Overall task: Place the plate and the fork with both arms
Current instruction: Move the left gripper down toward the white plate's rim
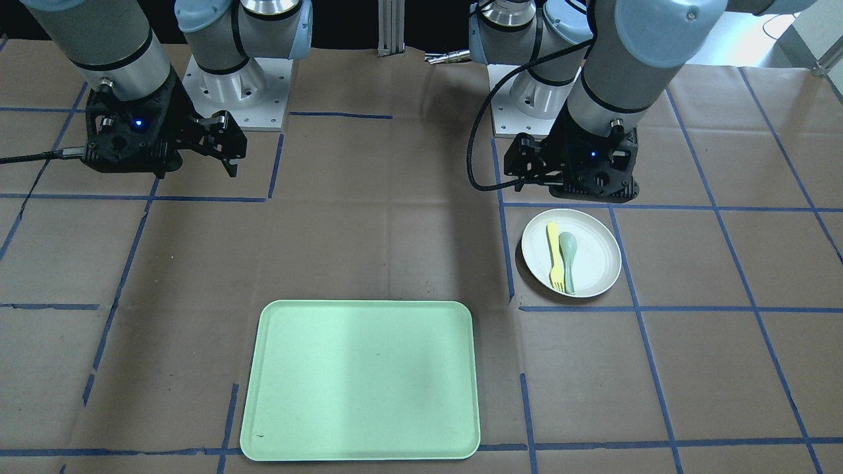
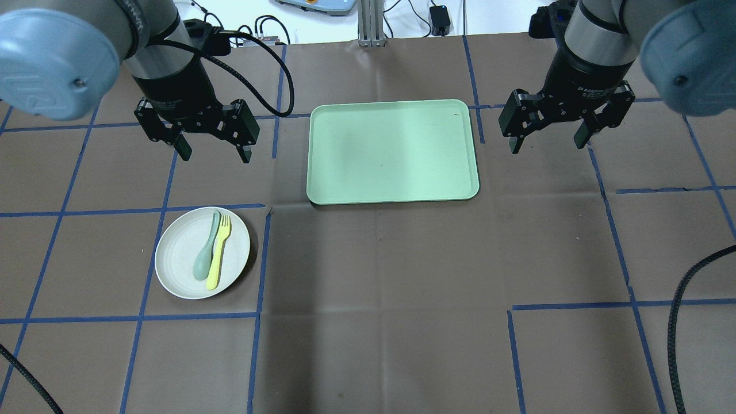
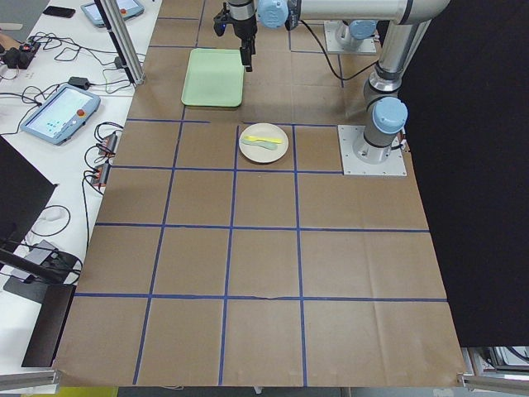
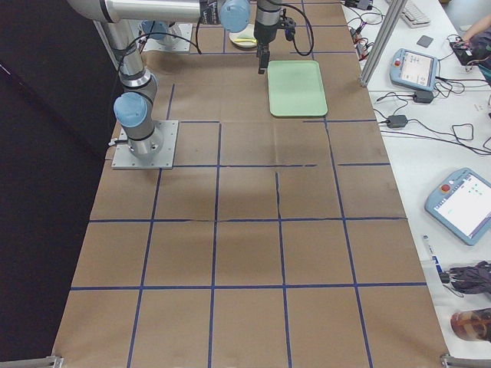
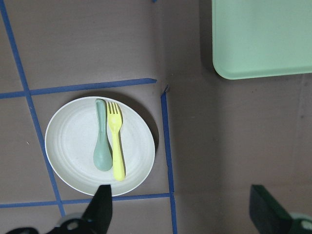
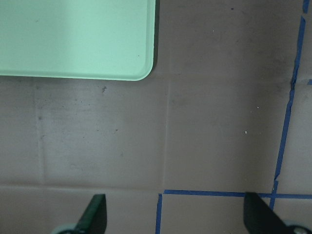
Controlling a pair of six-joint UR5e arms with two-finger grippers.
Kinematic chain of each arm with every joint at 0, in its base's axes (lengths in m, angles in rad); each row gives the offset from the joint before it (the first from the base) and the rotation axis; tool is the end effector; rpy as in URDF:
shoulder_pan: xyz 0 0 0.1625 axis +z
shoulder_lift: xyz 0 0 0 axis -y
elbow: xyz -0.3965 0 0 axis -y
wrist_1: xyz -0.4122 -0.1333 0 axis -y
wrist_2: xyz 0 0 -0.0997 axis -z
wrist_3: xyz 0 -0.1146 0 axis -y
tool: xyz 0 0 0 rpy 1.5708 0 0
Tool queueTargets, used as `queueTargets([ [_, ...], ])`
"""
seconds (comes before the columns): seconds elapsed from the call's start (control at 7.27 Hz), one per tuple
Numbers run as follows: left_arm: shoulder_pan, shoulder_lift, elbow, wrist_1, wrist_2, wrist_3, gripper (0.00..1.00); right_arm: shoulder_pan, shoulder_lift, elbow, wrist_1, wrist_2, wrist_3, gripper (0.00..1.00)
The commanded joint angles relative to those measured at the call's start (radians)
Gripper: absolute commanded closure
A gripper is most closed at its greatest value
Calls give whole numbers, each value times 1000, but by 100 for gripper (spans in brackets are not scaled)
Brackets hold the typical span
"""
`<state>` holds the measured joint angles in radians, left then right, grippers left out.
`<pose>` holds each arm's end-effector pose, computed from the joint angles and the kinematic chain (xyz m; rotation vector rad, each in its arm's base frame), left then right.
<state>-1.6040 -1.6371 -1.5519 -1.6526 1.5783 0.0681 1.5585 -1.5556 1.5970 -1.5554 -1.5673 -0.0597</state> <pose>-0.1497 -0.5174 0.4121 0.1592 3.1258 0.2027 0.1274 -0.5125 0.4218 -0.0741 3.1339 0.0888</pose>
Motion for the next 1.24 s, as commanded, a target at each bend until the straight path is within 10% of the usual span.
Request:
queueTargets([
  [0.0,1,48,-66,8,-1,2,0,2,-1,1,-11,-2,3,0],
  [1.1,7,25,-60,8,3,-8,0,0,-3,1,-8,-5,15,0],
])
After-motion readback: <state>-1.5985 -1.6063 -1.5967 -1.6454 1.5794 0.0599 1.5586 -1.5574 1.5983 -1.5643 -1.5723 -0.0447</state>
